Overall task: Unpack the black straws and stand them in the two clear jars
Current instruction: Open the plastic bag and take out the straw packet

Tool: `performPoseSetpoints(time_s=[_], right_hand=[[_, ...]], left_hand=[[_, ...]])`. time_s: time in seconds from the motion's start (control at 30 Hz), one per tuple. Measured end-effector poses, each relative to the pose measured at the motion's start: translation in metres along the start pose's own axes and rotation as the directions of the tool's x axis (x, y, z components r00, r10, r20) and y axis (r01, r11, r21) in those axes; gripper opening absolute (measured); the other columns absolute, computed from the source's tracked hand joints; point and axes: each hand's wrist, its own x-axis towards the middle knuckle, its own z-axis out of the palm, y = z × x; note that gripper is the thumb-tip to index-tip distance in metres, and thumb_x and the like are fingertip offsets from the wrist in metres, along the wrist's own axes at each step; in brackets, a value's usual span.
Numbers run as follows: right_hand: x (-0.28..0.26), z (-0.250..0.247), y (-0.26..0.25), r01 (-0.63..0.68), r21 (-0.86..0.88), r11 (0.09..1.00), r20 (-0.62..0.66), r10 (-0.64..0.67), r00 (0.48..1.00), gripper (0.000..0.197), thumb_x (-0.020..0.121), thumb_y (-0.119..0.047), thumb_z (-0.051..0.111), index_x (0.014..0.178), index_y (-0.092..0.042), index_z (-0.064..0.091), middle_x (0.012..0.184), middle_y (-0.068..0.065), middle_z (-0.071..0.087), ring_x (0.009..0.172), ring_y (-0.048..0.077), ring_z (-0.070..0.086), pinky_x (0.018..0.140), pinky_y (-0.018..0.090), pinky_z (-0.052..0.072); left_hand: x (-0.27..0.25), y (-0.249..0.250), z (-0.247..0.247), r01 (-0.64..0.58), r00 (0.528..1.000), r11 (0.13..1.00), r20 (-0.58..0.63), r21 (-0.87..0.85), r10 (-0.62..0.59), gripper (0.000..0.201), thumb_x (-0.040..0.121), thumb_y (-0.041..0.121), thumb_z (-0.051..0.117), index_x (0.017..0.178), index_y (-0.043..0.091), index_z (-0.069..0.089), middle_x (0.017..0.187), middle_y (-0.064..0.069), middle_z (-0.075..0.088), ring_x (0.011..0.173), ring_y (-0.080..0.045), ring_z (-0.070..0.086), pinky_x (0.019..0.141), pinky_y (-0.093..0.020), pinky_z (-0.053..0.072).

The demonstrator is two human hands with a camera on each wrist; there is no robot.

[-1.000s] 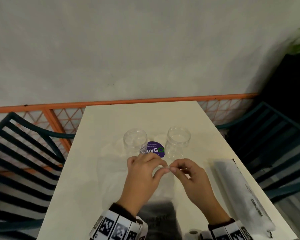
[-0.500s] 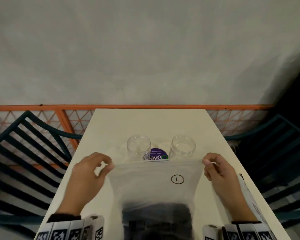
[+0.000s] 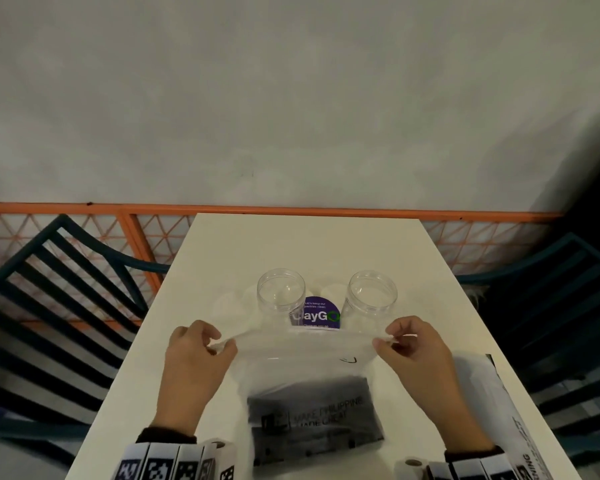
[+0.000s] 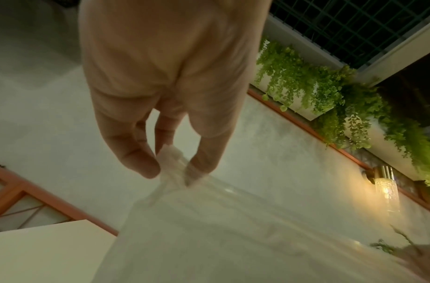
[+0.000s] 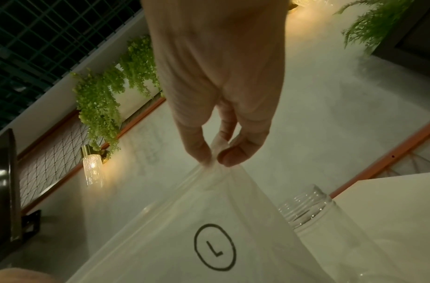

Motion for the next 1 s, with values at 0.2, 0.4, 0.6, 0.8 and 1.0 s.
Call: performPoseSetpoints(time_s=[0.2, 0.4, 0.6, 0.8, 1.0], right_hand=[[0.002, 0.010, -0.006, -0.190, 0.254, 0.948, 0.136, 0.160, 0.978, 0.006, 0.084, -0.004, 0.064, 0.084, -0.009, 0.066, 0.073, 0.009, 0.071, 0.073, 0.025, 0.068, 0.071, 0.031, 0.056], [0.011, 0.015, -0.007, -0.544, 0.651, 0.530, 0.474, 0.276, 0.836, 0.027, 0.078, 0.005, 0.063, 0.091, -0.012, 0.047, 0.068, 0.012, 0.067, 0.060, 0.020, 0.068, 0.055, 0.031, 0.058], [0.017, 0.004, 0.012, -0.611, 0.734, 0.297, 0.570, 0.222, 0.791, 0.042, 0.057, -0.010, 0.083, 0.084, -0.015, 0.051, 0.082, 0.008, 0.053, 0.072, 0.021, 0.055, 0.064, 0.032, 0.051], [0.003, 0.017, -0.008, -0.173, 0.182, 0.968, 0.198, 0.137, 0.971, 0.021, 0.087, 0.001, 0.054, 0.088, -0.020, 0.052, 0.081, 0.002, 0.056, 0.071, 0.017, 0.053, 0.066, 0.026, 0.045], [0.011, 0.011, 0.003, -0.124, 0.057, 0.991, 0.049, 0.121, 0.991, 0.014, 0.081, -0.008, 0.068, 0.078, -0.022, 0.065, 0.081, 0.005, 0.067, 0.073, 0.023, 0.063, 0.066, 0.028, 0.053]], left_hand=[[0.001, 0.008, 0.003, 0.391, 0.885, 0.720, 0.447, -0.573, -0.125, 0.021, 0.088, 0.009, 0.054, 0.084, -0.006, 0.068, 0.083, -0.015, 0.068, 0.076, -0.020, 0.064, 0.067, -0.019, 0.057], [0.005, 0.006, 0.010, 0.695, 0.705, 0.187, 0.709, -0.694, 0.010, 0.020, 0.080, 0.016, 0.054, 0.083, 0.004, 0.071, 0.082, -0.009, 0.073, 0.074, -0.019, 0.070, 0.064, -0.030, 0.059], [0.003, -0.004, 0.005, 0.687, 0.712, 0.065, 0.689, -0.723, 0.139, 0.051, 0.051, 0.019, 0.081, 0.096, 0.000, 0.068, 0.101, -0.018, 0.071, 0.088, -0.029, 0.069, 0.071, -0.036, 0.059], [0.001, 0.003, 0.006, 0.272, 0.935, 0.845, 0.333, -0.459, -0.120, 0.024, 0.063, 0.006, 0.073, 0.074, 0.007, 0.051, 0.081, -0.012, 0.056, 0.068, -0.022, 0.056, 0.066, -0.030, 0.050], [-0.002, -0.008, -0.001, 0.041, 0.998, 0.985, 0.046, -0.170, -0.033, 0.016, 0.073, 0.017, 0.074, 0.074, 0.012, 0.059, 0.078, -0.005, 0.064, 0.070, -0.024, 0.062, 0.058, -0.020, 0.045]])
